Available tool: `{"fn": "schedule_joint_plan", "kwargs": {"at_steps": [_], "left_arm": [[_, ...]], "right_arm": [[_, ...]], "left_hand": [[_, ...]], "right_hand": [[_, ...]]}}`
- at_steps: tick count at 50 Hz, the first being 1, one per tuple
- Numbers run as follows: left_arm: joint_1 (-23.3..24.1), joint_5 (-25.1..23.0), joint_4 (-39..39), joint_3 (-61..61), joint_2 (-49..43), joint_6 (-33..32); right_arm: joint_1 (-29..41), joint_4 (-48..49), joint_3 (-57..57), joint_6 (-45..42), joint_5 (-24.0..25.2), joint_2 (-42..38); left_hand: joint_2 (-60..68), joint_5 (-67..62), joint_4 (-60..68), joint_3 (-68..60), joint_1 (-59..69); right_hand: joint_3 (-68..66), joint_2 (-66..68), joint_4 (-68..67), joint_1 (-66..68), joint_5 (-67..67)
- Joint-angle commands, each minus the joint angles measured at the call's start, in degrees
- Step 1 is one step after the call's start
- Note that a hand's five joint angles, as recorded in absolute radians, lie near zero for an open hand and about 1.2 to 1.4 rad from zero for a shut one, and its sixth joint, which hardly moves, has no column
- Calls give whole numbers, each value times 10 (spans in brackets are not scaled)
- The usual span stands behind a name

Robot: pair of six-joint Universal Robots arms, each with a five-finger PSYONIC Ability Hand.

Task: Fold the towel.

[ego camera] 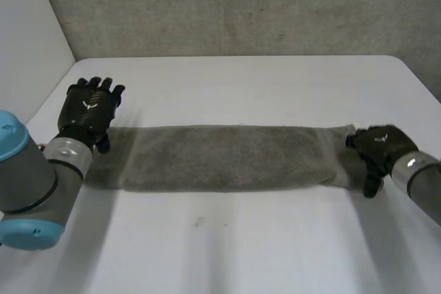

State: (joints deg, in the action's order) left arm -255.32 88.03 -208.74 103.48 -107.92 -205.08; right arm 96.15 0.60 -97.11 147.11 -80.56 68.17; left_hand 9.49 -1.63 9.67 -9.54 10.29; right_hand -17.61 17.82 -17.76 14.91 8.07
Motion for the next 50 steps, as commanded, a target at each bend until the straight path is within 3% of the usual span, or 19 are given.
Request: {"fn": "schedule_joint_plan", "kwargs": {"at_steps": [1, 2, 4, 5, 6, 8, 12, 14, 18, 20, 26, 28, 34, 36, 37, 39, 40, 42, 50], "left_arm": [[-1, -1, 43, 4, 8, 166], [-1, -1, 43, 4, 8, 166], [-1, -1, 50, 2, 8, 167], [-2, -1, 54, 2, 8, 167], [-3, -1, 54, 3, 8, 167], [-4, -1, 54, 4, 8, 167], [-4, -1, 56, 5, 8, 167], [-4, -1, 57, 6, 12, 167], [-4, -1, 57, 8, 22, 167], [-3, -1, 57, 8, 24, 167], [-4, -1, 58, 9, 28, 167], [-3, -1, 61, 9, 28, 167], [1, 0, 66, 9, 29, 167], [3, 1, 67, 9, 29, 166], [3, 1, 67, 9, 29, 166], [4, 1, 67, 9, 29, 167], [4, 1, 67, 10, 30, 166], [4, 1, 67, 12, 31, 166], [5, 1, 67, 14, 31, 166]], "right_arm": [[-39, 81, -36, -1, 52, -30], [-39, 81, -36, -1, 52, -30], [-42, 99, -25, -5, 52, -66], [-42, 99, -25, -5, 52, -66], [-46, 104, -13, -9, 44, -77], [-56, 104, -4, -9, 28, -78], [-106, 114, 7, -21, -43, -43], [-119, 118, 10, -32, -55, -23], [-153, 113, 18, -80, -56, -5], [-188, 114, 23, -148, -61, 2], [-189, 118, 46, -195, -60, 2], [-122, 117, 76, -168, -59, 8], [-9, 117, 112, -103, -55, 17], [83, 124, 116, -80, -43, 14], [84, 124, 116, -80, -43, 14], [181, 135, 119, -78, -23, -5], [181, 135, 119, -78, -23, -5], [264, 151, 123, -80, -7, -44], [366, 185, 127, -77, 15, -130]], "left_hand": [[5, 16, 3, -5, -3], [5, 16, 3, -5, -3], [5, 16, 3, -5, -3], [5, 16, 3, -5, -3], [5, 16, 3, -5, -3], [5, 16, 3, -5, -3], [5, 16, 3, -5, -3], [5, 16, 3, -5, -3], [5, 16, 3, -5, -3], [5, 16, 3, -5, -3], [5, 16, 3, -5, -3], [5, 16, 3, -5, -3], [5, 16, 3, -5, -3], [5, 16, 3, -5, -3], [5, 16, 3, -5, -3], [5, 16, 3, -5, -3], [5, 16, 3, -5, -3], [5, 16, 3, -5, -3], [5, 16, 3, -5, -3]], "right_hand": [[-210, 208, -209, 237, 205], [-211, 209, -209, 238, 206], [-378, 376, -377, 405, 374], [-379, 377, -377, 406, 374], [-580, 578, -579, 607, 576], [-623, 621, -622, 650, 619], [-624, 622, -622, 651, 619], [-624, 622, -622, 651, 619], [-624, 622, -622, 651, 619], [-624, 622, -622, 651, 619], [-624, 622, -622, 651, 619], [-624, 622, -622, 651, 619], [-624, 622, -622, 651, 619], [-624, 622, -622, 651, 619], [-624, 622, -622, 651, 619], [-624, 622, -622, 651, 619], [-624, 622, -622, 651, 619], [-624, 622, -622, 651, 619], [-624, 622, -622, 651, 619]]}}
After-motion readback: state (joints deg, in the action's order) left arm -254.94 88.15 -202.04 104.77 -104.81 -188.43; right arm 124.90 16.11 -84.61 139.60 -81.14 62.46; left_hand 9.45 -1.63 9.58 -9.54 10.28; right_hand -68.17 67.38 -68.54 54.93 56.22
